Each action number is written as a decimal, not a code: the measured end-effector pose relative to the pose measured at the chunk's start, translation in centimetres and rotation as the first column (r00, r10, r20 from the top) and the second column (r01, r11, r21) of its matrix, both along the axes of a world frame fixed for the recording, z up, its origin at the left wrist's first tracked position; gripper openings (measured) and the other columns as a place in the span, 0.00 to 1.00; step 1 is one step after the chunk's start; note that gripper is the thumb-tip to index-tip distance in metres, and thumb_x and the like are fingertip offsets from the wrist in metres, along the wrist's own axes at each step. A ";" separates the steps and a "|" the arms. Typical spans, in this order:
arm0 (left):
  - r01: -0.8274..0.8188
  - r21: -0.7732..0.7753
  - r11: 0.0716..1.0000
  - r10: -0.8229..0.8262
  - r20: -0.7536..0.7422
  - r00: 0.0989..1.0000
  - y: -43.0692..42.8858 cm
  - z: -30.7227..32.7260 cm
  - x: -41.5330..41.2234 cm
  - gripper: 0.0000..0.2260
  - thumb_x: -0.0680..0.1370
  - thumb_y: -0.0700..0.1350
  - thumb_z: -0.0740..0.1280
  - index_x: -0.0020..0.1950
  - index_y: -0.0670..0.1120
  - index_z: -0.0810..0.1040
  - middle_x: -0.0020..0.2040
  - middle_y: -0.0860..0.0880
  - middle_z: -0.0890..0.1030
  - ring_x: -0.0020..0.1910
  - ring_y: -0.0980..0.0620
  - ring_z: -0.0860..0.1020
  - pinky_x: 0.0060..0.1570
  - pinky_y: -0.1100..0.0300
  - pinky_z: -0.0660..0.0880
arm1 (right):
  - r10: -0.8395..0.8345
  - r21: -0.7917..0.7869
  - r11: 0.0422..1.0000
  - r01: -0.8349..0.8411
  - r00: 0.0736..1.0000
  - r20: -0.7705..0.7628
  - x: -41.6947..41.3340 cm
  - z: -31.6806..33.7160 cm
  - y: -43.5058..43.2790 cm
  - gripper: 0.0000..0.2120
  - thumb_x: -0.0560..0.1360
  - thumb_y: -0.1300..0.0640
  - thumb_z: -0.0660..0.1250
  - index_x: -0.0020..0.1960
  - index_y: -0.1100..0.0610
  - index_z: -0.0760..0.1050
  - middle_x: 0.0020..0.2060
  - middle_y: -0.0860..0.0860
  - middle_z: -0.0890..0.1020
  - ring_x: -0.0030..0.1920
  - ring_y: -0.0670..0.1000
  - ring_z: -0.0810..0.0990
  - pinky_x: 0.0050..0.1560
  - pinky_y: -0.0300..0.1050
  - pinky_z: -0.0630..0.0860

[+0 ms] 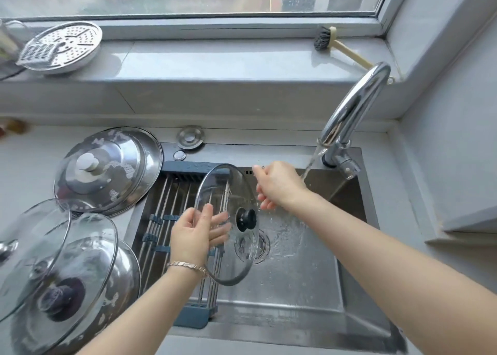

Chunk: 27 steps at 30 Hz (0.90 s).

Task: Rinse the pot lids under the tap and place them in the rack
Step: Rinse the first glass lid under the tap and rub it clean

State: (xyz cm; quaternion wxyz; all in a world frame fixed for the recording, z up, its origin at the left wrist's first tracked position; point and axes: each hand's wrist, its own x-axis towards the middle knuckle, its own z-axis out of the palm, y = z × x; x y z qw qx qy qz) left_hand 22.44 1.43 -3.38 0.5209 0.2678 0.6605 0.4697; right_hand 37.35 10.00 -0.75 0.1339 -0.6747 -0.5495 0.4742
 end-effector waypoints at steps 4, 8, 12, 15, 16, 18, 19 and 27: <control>-0.058 -0.056 0.997 0.065 0.125 0.990 0.3 0.5 -0.7 0.08 0.79 0.50 0.59 0.46 0.45 0.68 0.41 0.42 0.84 0.32 0.47 0.84 0.32 0.56 0.81 | 0.039 0.098 0.993 -0.069 0.961 0.273 1.2 -0.8 -0.5 0.23 0.80 0.48 0.50 0.37 0.59 0.75 0.32 0.54 0.79 0.37 0.56 0.81 0.38 0.43 0.72; 0.035 -0.103 0.994 -0.018 0.167 0.986 1.6 1.2 1.3 0.17 0.78 0.54 0.57 0.59 0.43 0.69 0.41 0.41 0.85 0.33 0.45 0.84 0.34 0.54 0.80 | -0.046 0.097 0.995 0.010 0.928 0.369 5.5 -2.8 -2.3 0.22 0.81 0.49 0.48 0.47 0.61 0.77 0.44 0.56 0.80 0.47 0.59 0.78 0.47 0.47 0.71; 0.237 -0.104 0.966 -0.223 0.131 0.966 3.3 1.9 5.6 0.11 0.79 0.51 0.59 0.45 0.44 0.71 0.41 0.40 0.83 0.28 0.48 0.82 0.30 0.57 0.80 | -0.105 -0.003 0.993 0.114 0.928 0.357 10.1 -4.9 -3.8 0.15 0.79 0.57 0.51 0.54 0.59 0.76 0.53 0.59 0.80 0.54 0.60 0.77 0.53 0.48 0.71; 0.368 -0.102 0.924 -0.366 0.042 0.930 4.6 1.9 9.0 0.11 0.79 0.49 0.60 0.45 0.41 0.70 0.39 0.42 0.82 0.25 0.50 0.79 0.28 0.58 0.79 | -0.120 -0.077 0.984 0.160 0.921 0.371 12.6 -6.0 -4.5 0.13 0.77 0.60 0.53 0.53 0.55 0.76 0.53 0.57 0.81 0.54 0.58 0.78 0.51 0.45 0.71; 0.404 -0.108 0.908 -0.406 0.006 0.914 5.0 2.1 9.9 0.11 0.79 0.49 0.60 0.46 0.41 0.70 0.38 0.42 0.82 0.25 0.49 0.79 0.29 0.57 0.79 | -0.137 -0.071 0.982 0.175 0.920 0.367 13.2 -6.3 -4.6 0.13 0.77 0.60 0.54 0.52 0.54 0.76 0.54 0.57 0.81 0.54 0.58 0.78 0.53 0.45 0.72; 0.466 -0.122 0.877 -0.474 -0.045 0.880 5.7 2.4 11.2 0.11 0.79 0.49 0.61 0.43 0.42 0.71 0.39 0.44 0.82 0.27 0.47 0.78 0.33 0.52 0.79 | -0.191 -0.054 0.973 0.225 0.912 0.362 13.9 -6.5 -4.6 0.14 0.77 0.60 0.54 0.58 0.56 0.75 0.59 0.58 0.78 0.58 0.58 0.76 0.57 0.46 0.71; 0.490 -0.121 0.863 -0.500 -0.072 0.863 5.9 2.6 11.7 0.11 0.79 0.49 0.61 0.42 0.43 0.72 0.38 0.45 0.81 0.29 0.47 0.78 0.35 0.51 0.79 | -0.219 -0.047 0.967 0.252 0.907 0.359 14.1 -6.5 -4.5 0.16 0.77 0.61 0.55 0.63 0.59 0.71 0.61 0.59 0.76 0.62 0.59 0.74 0.60 0.47 0.70; 0.546 -0.063 0.836 -0.537 -0.299 0.788 4.9 3.7 9.0 0.16 0.76 0.50 0.63 0.41 0.37 0.75 0.35 0.43 0.68 0.34 0.48 0.73 0.33 0.48 0.81 | -0.479 -0.012 0.875 0.483 0.871 0.103 12.8 -6.9 -1.4 0.07 0.75 0.63 0.56 0.39 0.56 0.64 0.38 0.53 0.71 0.46 0.54 0.69 0.36 0.44 0.64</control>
